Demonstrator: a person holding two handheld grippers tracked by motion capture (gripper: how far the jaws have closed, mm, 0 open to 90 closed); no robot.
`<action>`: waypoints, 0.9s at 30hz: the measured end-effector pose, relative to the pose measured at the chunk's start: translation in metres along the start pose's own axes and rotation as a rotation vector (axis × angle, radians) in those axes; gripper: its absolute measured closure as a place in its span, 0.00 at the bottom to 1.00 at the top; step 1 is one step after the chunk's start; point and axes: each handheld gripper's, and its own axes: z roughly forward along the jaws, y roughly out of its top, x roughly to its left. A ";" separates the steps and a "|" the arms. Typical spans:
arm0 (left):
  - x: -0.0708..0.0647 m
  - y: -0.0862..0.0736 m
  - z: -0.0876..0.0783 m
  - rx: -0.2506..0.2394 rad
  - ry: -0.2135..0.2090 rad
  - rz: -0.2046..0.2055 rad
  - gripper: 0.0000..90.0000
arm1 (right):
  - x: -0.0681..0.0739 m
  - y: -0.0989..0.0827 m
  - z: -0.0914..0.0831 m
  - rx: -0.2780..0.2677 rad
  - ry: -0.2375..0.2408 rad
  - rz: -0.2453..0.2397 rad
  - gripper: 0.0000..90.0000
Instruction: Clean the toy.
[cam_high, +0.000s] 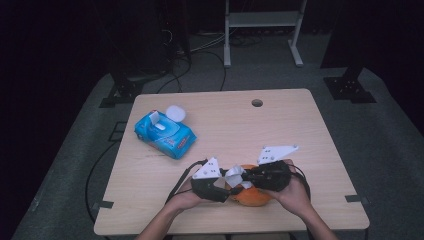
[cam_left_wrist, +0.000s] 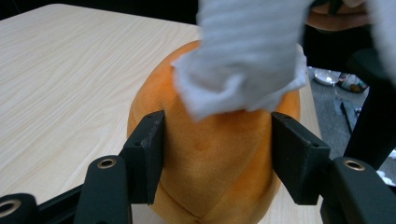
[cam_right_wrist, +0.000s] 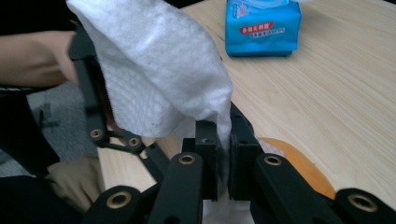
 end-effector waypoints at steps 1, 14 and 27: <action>0.001 -0.001 -0.001 0.001 0.000 -0.003 0.44 | -0.002 0.000 0.000 0.000 0.000 0.005 0.94; 0.001 -0.001 0.001 -0.013 -0.001 0.000 0.40 | -0.015 -0.018 -0.026 -0.002 -0.062 0.053 0.94; 0.001 -0.004 0.005 -0.001 0.010 -0.013 0.41 | -0.021 -0.024 -0.037 -0.042 -0.088 0.072 0.94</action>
